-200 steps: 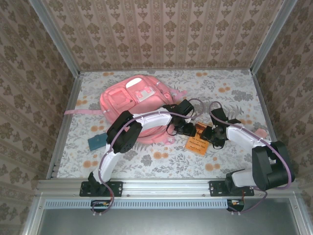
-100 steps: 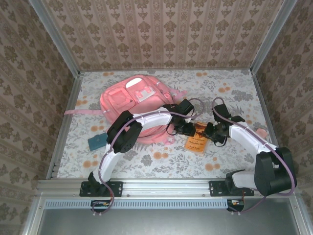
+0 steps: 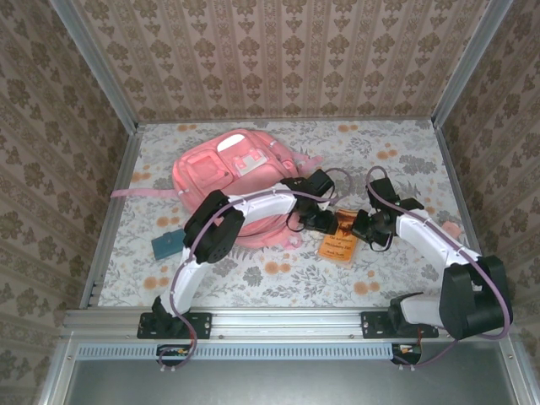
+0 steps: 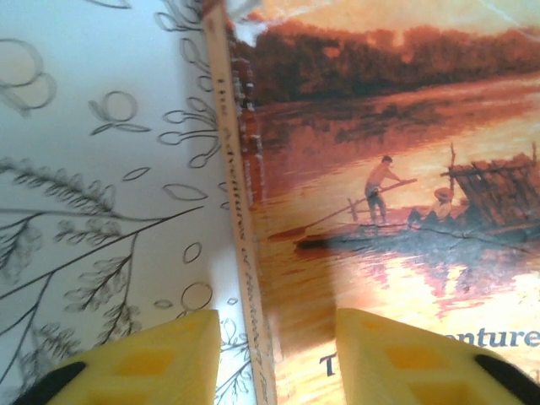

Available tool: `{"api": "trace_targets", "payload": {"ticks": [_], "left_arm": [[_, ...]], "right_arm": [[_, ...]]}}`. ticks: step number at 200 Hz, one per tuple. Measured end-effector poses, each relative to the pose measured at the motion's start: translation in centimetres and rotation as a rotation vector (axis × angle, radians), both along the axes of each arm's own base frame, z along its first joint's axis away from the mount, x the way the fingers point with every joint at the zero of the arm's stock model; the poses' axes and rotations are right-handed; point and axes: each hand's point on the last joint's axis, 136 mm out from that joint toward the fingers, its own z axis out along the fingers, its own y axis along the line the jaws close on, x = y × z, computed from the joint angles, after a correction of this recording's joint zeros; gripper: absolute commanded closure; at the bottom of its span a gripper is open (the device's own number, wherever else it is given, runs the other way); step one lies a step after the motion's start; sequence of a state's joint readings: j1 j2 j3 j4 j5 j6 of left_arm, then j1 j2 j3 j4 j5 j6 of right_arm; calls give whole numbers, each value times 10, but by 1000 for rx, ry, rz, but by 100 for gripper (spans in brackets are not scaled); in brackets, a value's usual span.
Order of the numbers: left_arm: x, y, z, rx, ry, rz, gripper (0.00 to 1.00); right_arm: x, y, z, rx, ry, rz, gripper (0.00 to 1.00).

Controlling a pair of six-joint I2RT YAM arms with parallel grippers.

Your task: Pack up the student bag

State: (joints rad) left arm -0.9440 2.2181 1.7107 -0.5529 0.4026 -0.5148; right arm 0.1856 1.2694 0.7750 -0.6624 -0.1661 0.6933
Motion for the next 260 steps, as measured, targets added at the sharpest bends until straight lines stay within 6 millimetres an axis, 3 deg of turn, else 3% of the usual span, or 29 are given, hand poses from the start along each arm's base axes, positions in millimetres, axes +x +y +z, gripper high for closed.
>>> {"api": "trace_targets", "payload": {"ticks": [16, 40, 56, 77, 106, 142, 165, 229, 245, 260], "left_arm": [[10, 4, 23, -33, -31, 24, 38], [29, 20, 82, -128, -100, 84, 25], [41, 41, 123, -204, -158, 136, 12], [52, 74, 153, -263, -209, 208, 2], [60, 109, 155, -295, -215, 283, 0], [59, 127, 138, -353, -124, 314, 0], [57, 125, 140, -419, -72, 309, 0], [53, 108, 169, -619, 17, 265, 2], [52, 105, 171, -644, 33, 255, 7], [50, 104, 172, -653, 55, 256, 21]], "right_arm": [[4, 2, 11, 13, -42, 17, 99], [12, 9, 34, 46, -118, 52, 100], [18, 16, 54, 79, -177, 83, 100], [26, 26, 78, 127, -248, 122, 100], [38, 44, 108, 218, -339, 186, 100], [51, 71, 136, 365, -421, 267, 100], [60, 85, 144, 453, -440, 301, 100], [74, 110, 153, 628, -428, 337, 100], [76, 113, 154, 653, -426, 337, 100], [77, 115, 153, 667, -421, 341, 98]]}}
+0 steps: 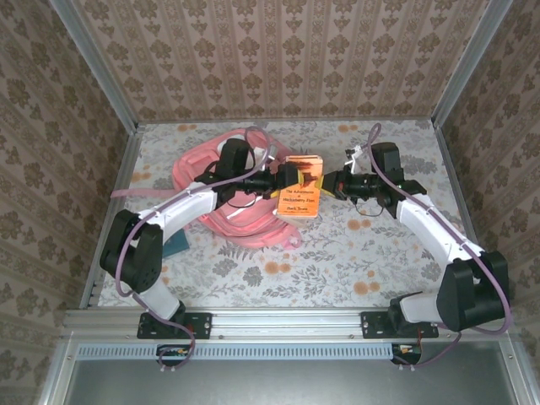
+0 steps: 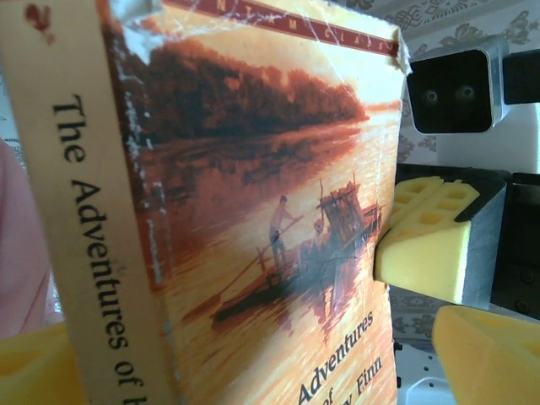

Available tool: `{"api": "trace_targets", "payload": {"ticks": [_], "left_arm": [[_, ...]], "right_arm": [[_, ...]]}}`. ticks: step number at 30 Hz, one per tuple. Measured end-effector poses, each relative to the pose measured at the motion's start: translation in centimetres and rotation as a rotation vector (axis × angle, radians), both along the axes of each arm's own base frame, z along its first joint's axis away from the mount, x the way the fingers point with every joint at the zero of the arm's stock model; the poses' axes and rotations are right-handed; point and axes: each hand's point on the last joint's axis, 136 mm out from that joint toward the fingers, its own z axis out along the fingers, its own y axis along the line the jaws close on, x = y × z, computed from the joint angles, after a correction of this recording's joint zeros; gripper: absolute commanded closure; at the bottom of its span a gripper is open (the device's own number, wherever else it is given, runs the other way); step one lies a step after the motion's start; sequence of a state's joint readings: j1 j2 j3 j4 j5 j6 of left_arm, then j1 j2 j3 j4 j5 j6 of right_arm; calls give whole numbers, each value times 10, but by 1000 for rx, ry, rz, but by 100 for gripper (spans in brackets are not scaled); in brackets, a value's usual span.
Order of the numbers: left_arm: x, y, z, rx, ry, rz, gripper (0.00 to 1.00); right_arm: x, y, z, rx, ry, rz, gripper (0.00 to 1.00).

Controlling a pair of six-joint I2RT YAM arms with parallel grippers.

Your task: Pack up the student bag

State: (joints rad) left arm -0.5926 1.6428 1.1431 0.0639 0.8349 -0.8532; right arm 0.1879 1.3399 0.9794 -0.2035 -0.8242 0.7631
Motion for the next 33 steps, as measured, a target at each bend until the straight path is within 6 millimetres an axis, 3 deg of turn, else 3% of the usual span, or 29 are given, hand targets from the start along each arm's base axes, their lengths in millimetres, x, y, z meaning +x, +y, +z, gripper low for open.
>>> {"api": "trace_targets", "payload": {"ticks": [5, 9, 10, 14, 19, 24, 28, 33], "left_arm": [[2, 1, 4, -22, 7, 0, 61], [5, 4, 2, -30, 14, 19, 79], [7, 6, 1, -28, 15, 30, 80], [12, 14, -3, -8, 13, 85, 80], [27, 26, 13, -13, -23, 211, 81], [45, 40, 40, -65, -64, 368, 81], [57, 50, 52, -133, -56, 490, 81], [64, 54, 49, -190, 21, 594, 81]], "right_arm": [[1, 1, -2, 5, 6, 5, 82], [3, -1, -2, -7, -2, -6, 50], [3, -2, -3, -14, 1, -16, 39], [3, -9, 2, -23, -15, -79, 17], [-8, -8, -2, 57, -11, -148, 2], [-22, 12, -15, 121, 45, -192, 0], [-31, 36, 2, 205, 30, -217, 1], [-29, 51, 27, 318, 12, -271, 1]]}}
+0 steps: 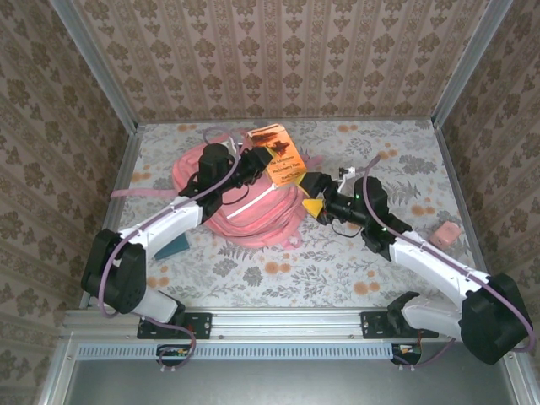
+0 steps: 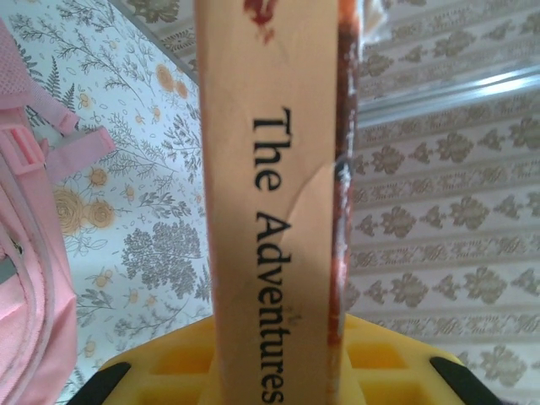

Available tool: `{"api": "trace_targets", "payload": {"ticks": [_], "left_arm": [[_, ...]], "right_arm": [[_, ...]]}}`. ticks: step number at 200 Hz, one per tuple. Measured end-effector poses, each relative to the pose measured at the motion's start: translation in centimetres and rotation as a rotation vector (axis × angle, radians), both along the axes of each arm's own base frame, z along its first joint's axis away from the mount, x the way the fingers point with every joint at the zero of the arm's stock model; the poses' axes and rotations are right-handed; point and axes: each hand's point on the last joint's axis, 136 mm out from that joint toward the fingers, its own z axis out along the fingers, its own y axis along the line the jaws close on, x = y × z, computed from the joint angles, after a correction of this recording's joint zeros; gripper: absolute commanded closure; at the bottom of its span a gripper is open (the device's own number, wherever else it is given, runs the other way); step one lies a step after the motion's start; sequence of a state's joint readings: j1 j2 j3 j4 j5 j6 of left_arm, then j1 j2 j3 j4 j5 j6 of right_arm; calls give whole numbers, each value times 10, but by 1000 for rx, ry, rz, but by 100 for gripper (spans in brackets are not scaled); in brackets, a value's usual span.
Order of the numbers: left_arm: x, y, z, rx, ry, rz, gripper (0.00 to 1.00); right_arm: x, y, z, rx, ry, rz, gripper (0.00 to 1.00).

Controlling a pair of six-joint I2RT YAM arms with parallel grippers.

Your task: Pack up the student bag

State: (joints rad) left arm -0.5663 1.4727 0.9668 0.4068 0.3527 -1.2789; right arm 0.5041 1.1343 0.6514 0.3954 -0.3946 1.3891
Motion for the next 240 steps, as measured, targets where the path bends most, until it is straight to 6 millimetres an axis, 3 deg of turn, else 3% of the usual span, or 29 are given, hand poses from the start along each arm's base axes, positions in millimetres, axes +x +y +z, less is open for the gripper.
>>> {"api": "trace_targets", "payload": {"ticks": [21, 64, 89, 112, 134, 167, 177, 191, 206, 215, 240], "left_arm": [[-1, -4, 4, -34, 21, 19, 81], [0, -11, 3, -81, 58, 28, 81], [1, -11, 0, -88, 80, 37, 81], [1, -11, 0, -95, 88, 42, 81], [2, -10, 0, -96, 94, 45, 79], [1, -10, 1, -105, 99, 39, 74], [2, -9, 1, -112, 103, 34, 69], [2, -8, 2, -117, 107, 30, 59], [3, -4, -3, -107, 112, 29, 30], [4, -1, -7, -96, 120, 35, 19], [0, 18, -21, 1, 147, 65, 8]], "right_arm": [[7, 6, 5, 46, 10, -33, 1], [36, 15, -8, 116, 64, -107, 1], [49, 18, -5, 155, 58, -131, 4], [54, 17, 1, 187, 39, -153, 16], [59, 16, 1, 193, 30, -175, 36], [64, 11, 2, 187, 16, -211, 58], [65, 10, 1, 186, 18, -219, 69], [67, 9, 0, 180, 13, -231, 77], [69, 7, -2, 160, 4, -242, 81], [70, 6, -7, 137, 7, -253, 84], [72, -1, -31, 11, 37, -274, 85]]}}
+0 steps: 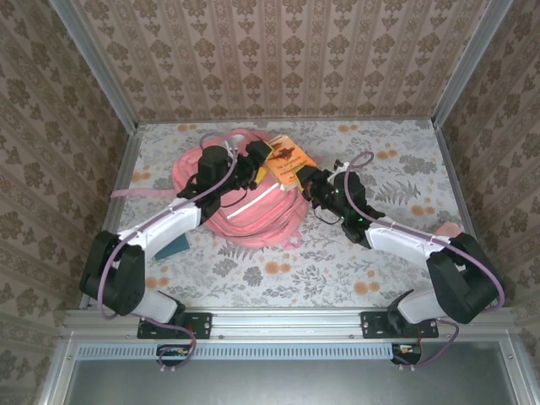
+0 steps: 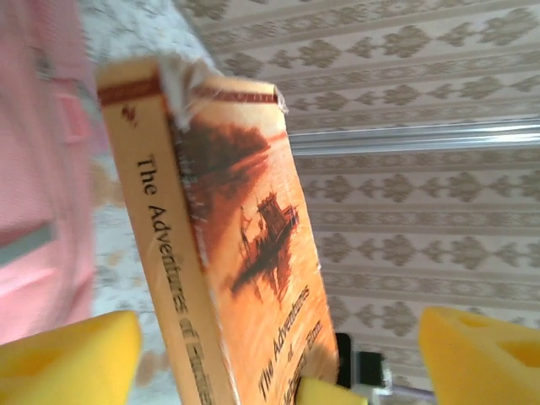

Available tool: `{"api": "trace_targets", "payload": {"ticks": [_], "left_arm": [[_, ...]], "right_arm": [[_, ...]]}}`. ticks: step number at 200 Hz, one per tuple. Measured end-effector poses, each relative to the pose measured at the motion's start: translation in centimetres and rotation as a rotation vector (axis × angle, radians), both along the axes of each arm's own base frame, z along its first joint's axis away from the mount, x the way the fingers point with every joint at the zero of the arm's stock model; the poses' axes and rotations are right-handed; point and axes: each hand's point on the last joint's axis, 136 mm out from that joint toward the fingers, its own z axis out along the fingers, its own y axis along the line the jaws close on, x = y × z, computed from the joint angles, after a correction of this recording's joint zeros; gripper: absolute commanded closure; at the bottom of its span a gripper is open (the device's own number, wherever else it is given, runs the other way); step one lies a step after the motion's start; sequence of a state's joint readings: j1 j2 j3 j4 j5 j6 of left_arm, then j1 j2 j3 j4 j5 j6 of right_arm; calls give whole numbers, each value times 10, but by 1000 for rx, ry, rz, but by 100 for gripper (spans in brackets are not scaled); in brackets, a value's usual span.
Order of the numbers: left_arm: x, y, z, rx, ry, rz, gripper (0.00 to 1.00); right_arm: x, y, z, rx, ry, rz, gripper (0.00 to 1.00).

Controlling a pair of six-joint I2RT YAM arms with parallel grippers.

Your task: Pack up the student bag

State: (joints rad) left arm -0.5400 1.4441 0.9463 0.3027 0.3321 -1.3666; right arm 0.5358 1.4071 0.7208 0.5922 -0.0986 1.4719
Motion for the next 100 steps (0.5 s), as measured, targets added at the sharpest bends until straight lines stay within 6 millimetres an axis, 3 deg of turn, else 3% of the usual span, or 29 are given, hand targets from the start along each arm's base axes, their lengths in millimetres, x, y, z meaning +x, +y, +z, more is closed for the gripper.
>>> {"api": "trace_targets", "payload": {"ticks": [37, 70, 100], "left_arm": [[-13, 33, -22, 240, -17, 1, 5], [-28, 48, -54, 495, -28, -103, 4], [-34, 50, -55, 697, -106, -212, 4]], "right_arm": [[-1, -25, -15, -194, 51, -19, 85], [-5, -68, 1, -325, 26, -74, 85], [-12, -108, 10, -416, 16, -136, 85]]}}
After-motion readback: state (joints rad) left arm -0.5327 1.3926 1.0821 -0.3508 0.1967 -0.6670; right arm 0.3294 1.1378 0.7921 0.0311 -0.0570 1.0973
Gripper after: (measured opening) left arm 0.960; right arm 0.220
